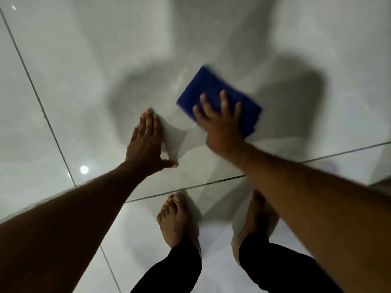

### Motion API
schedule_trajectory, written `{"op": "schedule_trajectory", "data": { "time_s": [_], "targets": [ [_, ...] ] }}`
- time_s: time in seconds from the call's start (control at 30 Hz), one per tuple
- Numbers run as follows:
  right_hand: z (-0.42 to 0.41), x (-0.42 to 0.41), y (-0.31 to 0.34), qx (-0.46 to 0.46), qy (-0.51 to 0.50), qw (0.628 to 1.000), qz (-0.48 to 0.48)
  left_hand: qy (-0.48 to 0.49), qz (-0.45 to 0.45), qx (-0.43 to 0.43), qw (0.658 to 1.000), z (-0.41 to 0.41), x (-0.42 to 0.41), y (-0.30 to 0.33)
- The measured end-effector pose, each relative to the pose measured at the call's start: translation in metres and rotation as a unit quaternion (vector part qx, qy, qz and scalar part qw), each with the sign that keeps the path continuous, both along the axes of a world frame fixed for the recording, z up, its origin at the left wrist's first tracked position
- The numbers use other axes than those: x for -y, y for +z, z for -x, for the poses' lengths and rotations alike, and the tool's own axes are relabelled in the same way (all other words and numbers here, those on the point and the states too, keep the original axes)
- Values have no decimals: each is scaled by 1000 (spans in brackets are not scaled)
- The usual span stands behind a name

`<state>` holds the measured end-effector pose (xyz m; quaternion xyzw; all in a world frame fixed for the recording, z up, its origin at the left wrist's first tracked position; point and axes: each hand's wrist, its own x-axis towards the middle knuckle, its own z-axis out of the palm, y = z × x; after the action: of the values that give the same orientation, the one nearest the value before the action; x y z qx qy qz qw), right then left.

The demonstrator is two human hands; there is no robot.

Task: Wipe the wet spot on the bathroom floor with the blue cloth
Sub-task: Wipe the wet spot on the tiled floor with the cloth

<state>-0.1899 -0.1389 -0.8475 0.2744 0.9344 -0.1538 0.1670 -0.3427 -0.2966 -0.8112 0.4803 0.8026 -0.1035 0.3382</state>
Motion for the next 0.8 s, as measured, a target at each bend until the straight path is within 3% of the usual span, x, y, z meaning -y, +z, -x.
{"op": "schedule_trajectory", "data": {
  "time_s": [0.1,0.2,0.27,0.37,0.47,0.53,0.67,0.8],
  "targets": [
    [-83,46,12,8,109,994,23,-1,0,-2,1000,0,-1,2],
    [-162,-13,24,47,141,989,10,0,2,-5,1000,0,2,2],
    [-161,-67,18,72,51,996,-15,-3,0,-7,1000,-1,2,-2],
    [-82,-84,9,76,-108,991,-19,2,-1,-6,1000,-1,2,-4],
    [-23,-51,7,32,-5,999,14,-2,-8,-9,1000,1,4,-5],
    [-34,-16,7,34,99,994,33,-13,-5,-16,1000,1,3,-2],
    [-98,-14,18,95,248,961,80,-19,33,-77,996,-14,-7,12],
    [-114,-55,31,180,283,934,121,59,3,-104,993,-58,-30,27]
  ]
}}
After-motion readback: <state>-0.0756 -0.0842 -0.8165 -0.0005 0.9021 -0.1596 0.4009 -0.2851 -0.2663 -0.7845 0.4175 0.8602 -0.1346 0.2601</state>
